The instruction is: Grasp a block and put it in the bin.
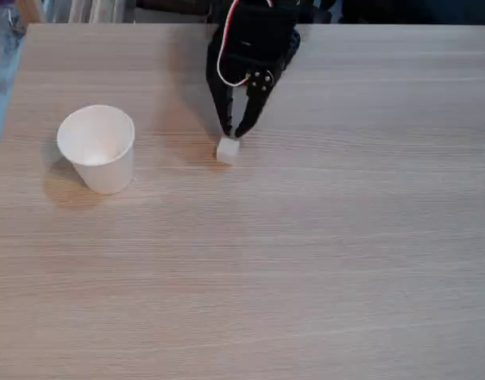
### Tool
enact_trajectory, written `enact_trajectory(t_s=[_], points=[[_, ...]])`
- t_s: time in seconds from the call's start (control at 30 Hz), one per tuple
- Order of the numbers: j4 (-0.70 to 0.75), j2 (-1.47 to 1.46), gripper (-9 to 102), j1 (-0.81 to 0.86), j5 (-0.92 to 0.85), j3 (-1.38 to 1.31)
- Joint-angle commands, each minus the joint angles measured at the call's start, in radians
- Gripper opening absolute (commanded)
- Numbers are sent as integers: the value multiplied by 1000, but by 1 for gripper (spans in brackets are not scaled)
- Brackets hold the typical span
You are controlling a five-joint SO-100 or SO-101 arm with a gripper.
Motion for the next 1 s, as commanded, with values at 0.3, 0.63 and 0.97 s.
enact_trajectory(t_s=[0.3,0.63,0.97], points=[[-18,37,24,0,-48,46],[-35,54,29,37,-164,77],[-114,51,32,58,-215,84]])
